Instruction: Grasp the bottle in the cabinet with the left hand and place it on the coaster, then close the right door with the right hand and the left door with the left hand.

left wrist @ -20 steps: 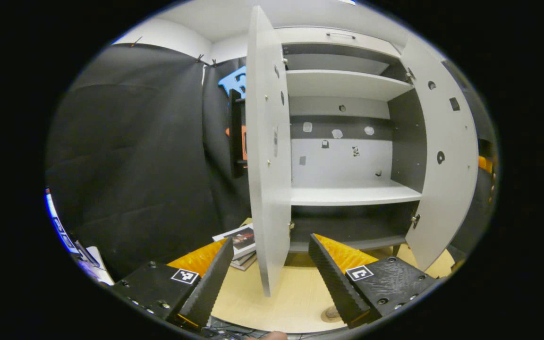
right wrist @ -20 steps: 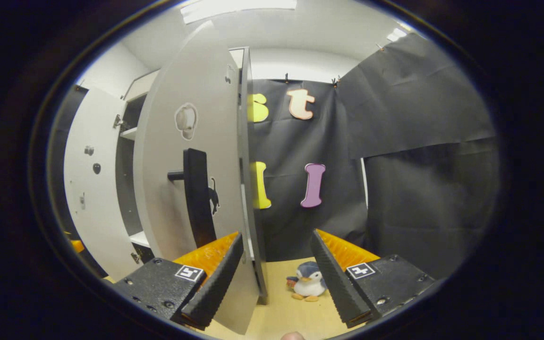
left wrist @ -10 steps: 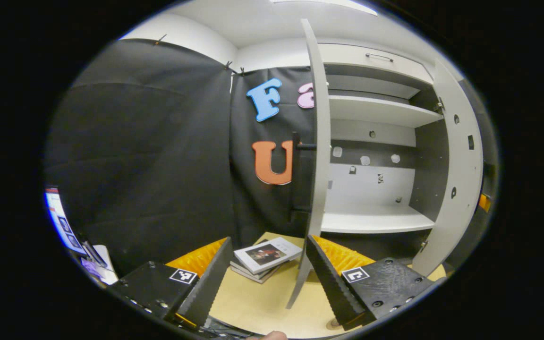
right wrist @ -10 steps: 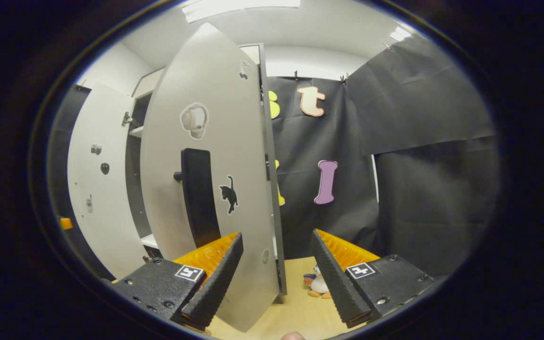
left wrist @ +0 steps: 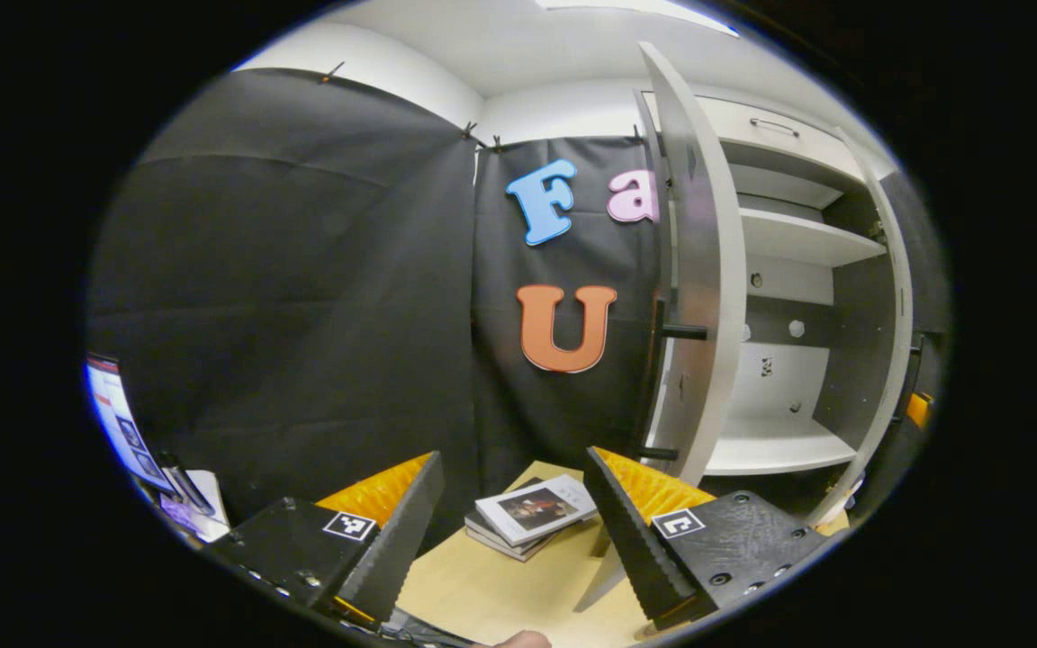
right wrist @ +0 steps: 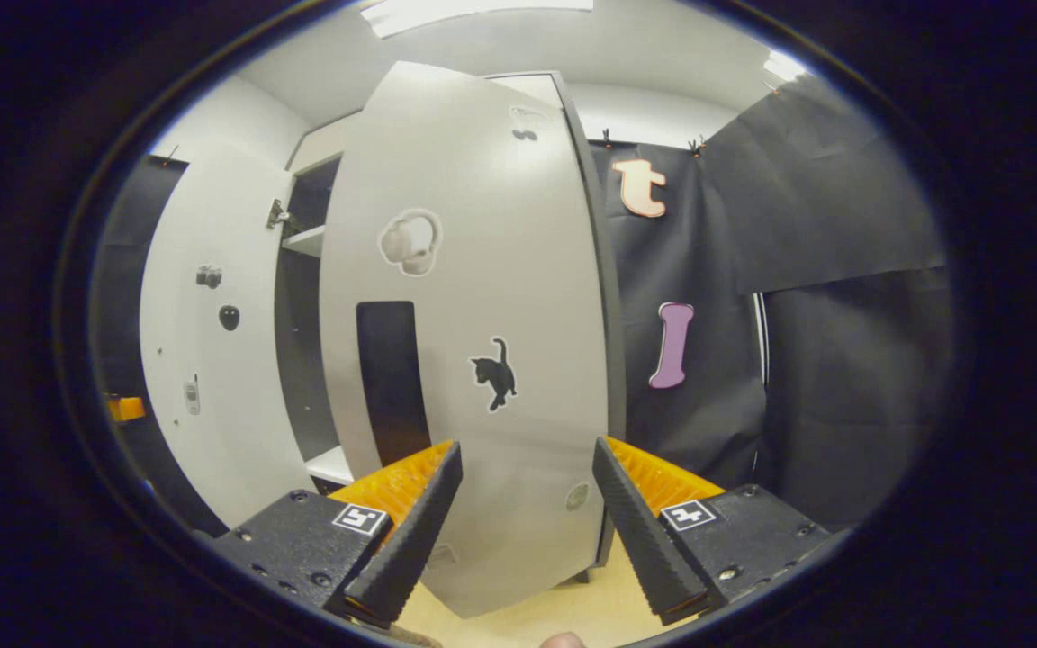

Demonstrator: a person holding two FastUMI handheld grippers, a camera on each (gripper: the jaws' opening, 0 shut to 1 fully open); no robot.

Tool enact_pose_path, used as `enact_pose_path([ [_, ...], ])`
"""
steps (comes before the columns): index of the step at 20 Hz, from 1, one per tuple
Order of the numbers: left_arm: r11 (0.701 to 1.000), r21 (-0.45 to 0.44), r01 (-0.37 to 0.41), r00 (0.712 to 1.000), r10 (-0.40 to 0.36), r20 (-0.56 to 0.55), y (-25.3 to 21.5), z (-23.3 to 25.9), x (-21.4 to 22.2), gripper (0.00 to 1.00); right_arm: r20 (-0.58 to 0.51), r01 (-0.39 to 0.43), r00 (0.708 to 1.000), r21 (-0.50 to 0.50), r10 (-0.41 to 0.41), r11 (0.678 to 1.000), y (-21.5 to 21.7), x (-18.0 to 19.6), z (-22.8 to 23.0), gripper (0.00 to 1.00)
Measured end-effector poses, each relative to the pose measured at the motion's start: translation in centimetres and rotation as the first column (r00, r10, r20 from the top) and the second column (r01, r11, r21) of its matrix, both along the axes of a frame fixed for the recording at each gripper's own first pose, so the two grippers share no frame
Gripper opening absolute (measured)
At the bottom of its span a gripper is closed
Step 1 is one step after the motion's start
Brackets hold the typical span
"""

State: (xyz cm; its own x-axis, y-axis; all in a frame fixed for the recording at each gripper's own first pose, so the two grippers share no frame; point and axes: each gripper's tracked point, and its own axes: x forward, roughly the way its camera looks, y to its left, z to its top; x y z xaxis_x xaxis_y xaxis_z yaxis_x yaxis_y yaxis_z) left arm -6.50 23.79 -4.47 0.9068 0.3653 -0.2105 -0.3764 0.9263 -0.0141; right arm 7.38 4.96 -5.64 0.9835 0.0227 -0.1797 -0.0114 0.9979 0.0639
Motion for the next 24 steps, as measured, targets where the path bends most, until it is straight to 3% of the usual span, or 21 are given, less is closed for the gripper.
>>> enact_pose_path([
  [2,1.0,-0.002,0.021,1.0,-0.021,0.004,0.2,0.5,1.0,1.0,0.002,-0.014,1.0,-0.011,0.014,1.0,1.1,0.0,0.1,0.95],
  [5,0.997,-0.081,0.016,1.0,-0.017,-0.015,0.5,-0.1,2.7,0.96,0.008,-0.001,1.0,-0.016,0.001,1.0,1.0,-0.6,0.4,0.92],
  [7,0.993,-0.109,0.034,0.999,-0.035,-0.004,0.5,0.3,4.0,0.92,0.017,0.027,1.0,-0.019,-0.027,0.999,0.4,-1.1,0.4,0.96],
  [8,0.993,-0.112,0.041,0.999,-0.041,0.003,0.6,0.5,4.4,1.0,0.021,0.044,0.999,-0.02,-0.043,0.999,0.0,-1.4,0.4,0.96],
  [10,0.992,-0.102,0.068,0.998,-0.069,-0.001,0.6,0.4,5.3,0.92,0.015,0.071,0.997,-0.023,-0.071,0.997,-1.4,-2.3,0.2,0.96],
  [13,0.993,-0.057,0.107,0.994,-0.109,-0.029,0.1,-0.1,6.2,0.94,0.006,0.106,0.994,-0.036,-0.106,0.994,-3.1,-3.6,0.0,0.92],
  [16,0.993,0.003,0.121,0.992,-0.121,-0.031,0.1,0.4,6.4,0.98,0.008,0.14,0.99,-0.048,-0.139,0.989,-5.1,-4.6,0.0,0.96],
  [19,0.988,-0.026,0.15,0.988,-0.151,-0.04,-0.5,0.2,6.3,1.0,0.007,0.15,0.989,-0.039,-0.15,0.988,-6.3,-4.9,0.1,0.96],
  [21,0.988,-0.035,0.151,0.987,-0.152,-0.057,-0.5,-0.1,6.1,0.95,0.016,0.154,0.988,-0.03,-0.153,0.988,-6.8,-5.0,0.4,0.96],
  [22,0.989,-0.029,0.148,0.987,-0.15,-0.06,-0.6,0.1,6.2,1.0,0.018,0.15,0.989,-0.026,-0.15,0.988,-6.9,-5.0,0.4,0.95],
  [24,0.985,-0.027,0.168,0.983,-0.17,-0.072,-1.9,0.1,6.0,0.87,0.017,0.139,0.99,-0.02,-0.138,0.99,-7.0,-5.0,0.6,0.96],
])
